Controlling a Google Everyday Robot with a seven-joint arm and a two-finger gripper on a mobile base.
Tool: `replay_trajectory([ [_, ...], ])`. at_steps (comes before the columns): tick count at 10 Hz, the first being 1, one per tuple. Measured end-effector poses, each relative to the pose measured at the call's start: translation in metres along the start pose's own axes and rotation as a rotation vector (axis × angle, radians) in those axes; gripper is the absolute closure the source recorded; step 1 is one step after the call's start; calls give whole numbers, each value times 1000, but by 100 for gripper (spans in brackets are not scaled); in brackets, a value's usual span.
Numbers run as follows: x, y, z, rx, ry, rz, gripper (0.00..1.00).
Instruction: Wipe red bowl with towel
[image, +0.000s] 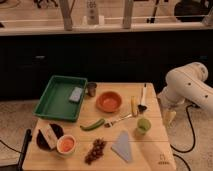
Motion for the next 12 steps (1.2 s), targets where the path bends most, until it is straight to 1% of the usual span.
replay_trajectory([
  [6, 0, 3, 1, -2, 3, -4, 20],
  [9, -7, 32, 9, -12, 25, -33, 20],
  [12, -18, 42, 14, -19, 36, -60, 20],
])
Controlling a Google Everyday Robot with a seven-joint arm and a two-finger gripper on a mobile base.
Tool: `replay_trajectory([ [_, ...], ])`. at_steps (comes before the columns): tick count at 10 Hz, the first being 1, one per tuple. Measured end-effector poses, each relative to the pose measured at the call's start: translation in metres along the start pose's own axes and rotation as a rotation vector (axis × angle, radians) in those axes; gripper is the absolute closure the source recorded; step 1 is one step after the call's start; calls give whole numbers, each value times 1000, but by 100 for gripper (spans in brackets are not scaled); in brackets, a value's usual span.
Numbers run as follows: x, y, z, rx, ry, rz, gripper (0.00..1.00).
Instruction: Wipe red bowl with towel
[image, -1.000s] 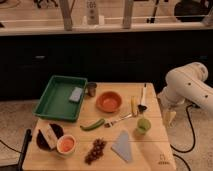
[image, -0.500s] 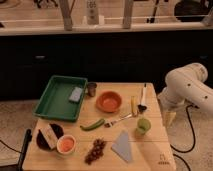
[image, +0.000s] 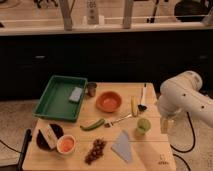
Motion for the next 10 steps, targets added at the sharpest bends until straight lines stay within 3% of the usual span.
replay_trajectory([
  [10, -56, 60, 36, -17, 10, -132, 20],
])
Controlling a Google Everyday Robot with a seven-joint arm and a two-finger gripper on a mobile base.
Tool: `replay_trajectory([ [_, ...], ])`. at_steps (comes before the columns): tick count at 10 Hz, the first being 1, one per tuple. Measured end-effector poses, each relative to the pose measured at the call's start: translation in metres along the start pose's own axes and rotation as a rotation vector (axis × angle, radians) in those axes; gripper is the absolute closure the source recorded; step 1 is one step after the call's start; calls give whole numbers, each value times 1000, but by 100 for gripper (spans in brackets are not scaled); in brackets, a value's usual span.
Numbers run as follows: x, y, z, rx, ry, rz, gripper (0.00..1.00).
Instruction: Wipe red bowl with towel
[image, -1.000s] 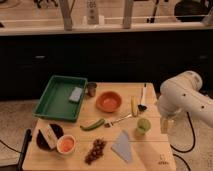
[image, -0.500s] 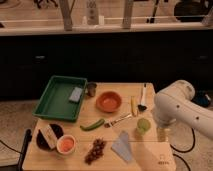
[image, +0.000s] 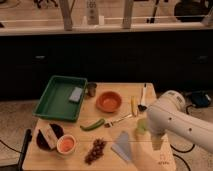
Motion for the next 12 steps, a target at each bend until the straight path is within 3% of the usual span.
replay_trajectory([
  [2, -22, 10, 11, 1, -12, -34, 20],
  [8, -44, 23, 54, 2, -50, -65, 20],
  [12, -59, 22, 70, -6, -81, -79, 20],
])
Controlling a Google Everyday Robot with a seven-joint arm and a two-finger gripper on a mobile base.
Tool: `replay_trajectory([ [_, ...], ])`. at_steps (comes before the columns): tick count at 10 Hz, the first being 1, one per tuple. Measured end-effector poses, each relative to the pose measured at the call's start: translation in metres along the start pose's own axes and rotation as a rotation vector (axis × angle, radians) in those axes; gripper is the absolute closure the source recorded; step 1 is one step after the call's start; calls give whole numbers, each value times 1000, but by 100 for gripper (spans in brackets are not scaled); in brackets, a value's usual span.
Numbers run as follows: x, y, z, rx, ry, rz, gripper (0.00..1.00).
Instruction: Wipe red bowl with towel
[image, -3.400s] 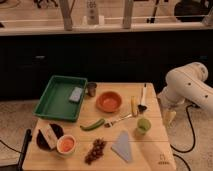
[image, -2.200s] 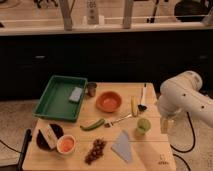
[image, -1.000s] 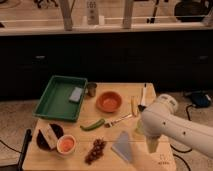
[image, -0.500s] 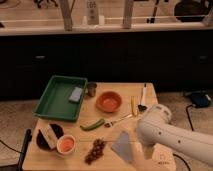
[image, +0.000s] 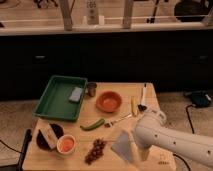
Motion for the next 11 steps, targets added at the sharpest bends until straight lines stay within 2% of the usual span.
replay_trajectory([
  [6, -18, -3, 12, -18, -38, -7, 20],
  [11, -25, -6, 21, -42, -66, -19, 20],
])
